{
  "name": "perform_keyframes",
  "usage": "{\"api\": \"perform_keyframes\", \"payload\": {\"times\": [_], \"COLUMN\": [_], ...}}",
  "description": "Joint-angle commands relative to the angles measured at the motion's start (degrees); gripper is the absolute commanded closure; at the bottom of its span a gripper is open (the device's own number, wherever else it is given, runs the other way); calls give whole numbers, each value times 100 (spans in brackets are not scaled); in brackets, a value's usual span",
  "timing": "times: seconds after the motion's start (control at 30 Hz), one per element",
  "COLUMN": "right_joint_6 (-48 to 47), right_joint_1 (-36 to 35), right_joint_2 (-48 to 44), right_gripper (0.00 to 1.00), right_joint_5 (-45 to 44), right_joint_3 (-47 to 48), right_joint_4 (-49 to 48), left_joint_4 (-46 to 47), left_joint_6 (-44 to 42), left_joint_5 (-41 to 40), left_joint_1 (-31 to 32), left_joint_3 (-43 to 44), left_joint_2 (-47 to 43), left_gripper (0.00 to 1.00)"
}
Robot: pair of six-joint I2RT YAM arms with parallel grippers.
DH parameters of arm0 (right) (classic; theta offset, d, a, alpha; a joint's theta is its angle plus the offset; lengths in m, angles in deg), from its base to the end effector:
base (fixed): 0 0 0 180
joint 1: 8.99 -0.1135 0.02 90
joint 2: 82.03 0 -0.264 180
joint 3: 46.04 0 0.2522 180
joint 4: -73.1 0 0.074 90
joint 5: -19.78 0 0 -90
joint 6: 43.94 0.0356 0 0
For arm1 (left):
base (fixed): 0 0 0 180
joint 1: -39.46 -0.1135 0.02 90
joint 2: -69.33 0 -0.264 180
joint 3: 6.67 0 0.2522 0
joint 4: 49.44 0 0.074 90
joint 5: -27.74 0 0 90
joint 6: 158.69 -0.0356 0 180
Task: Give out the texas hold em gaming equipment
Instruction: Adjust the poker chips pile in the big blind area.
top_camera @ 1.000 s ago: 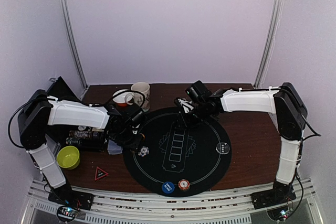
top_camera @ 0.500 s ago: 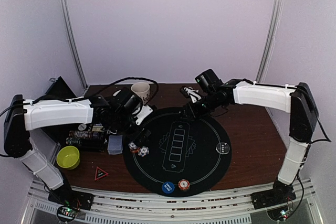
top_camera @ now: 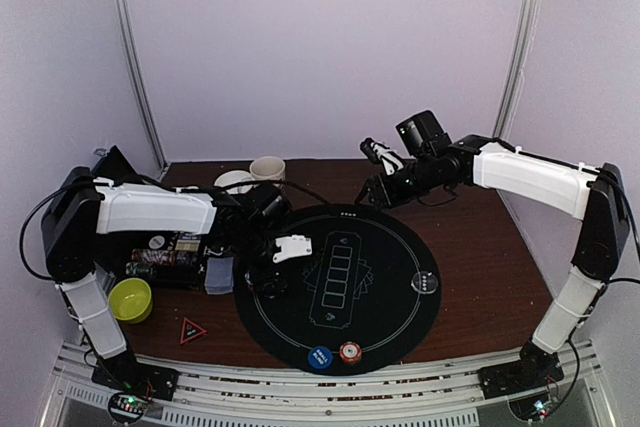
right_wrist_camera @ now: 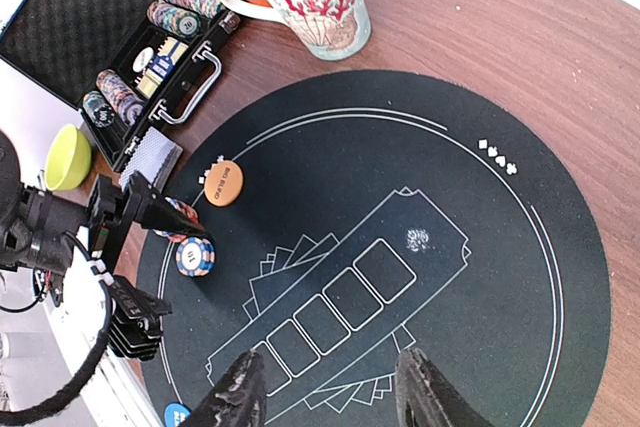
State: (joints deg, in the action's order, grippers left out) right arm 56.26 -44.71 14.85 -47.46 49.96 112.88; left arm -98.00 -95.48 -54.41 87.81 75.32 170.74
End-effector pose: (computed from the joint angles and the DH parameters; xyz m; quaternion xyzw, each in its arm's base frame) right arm 0.3044 0.2359 0.3021 -0.2771 0.8507 0.3247 0.3068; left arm 0.2297 -0.2655 0.1871 0.6075 0.7682 -0.1016 0.1746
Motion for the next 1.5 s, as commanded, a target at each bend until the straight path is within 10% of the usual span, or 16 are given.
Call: {"api": "perform_keyframes", "payload": {"times": [0.0, 0.57, 1.2, 1.47], "right_joint_6": [-105, -162, -158, -145], "right_joint_1": [22, 29, 74, 92], "right_joint_2": [-52, -11, 49, 60], "right_gripper": [53, 53, 53, 53], "right_joint_5": [-5, -72, -8, 16], "right_joint_3": [-105, -196, -237, -209], "right_joint_4": [152, 217, 208, 210], "left_joint_4": [-165, -758, -731, -768], "left_joint_6": [-617, -932, -803, -660], "left_joint_5": [342, 442, 539, 524], "left_joint_1": [-128, -404, -430, -430], "left_joint_3": [253, 397, 367, 456], "left_joint_2": [287, 820, 907, 886], "left_gripper": [12, 23, 60, 53]}}
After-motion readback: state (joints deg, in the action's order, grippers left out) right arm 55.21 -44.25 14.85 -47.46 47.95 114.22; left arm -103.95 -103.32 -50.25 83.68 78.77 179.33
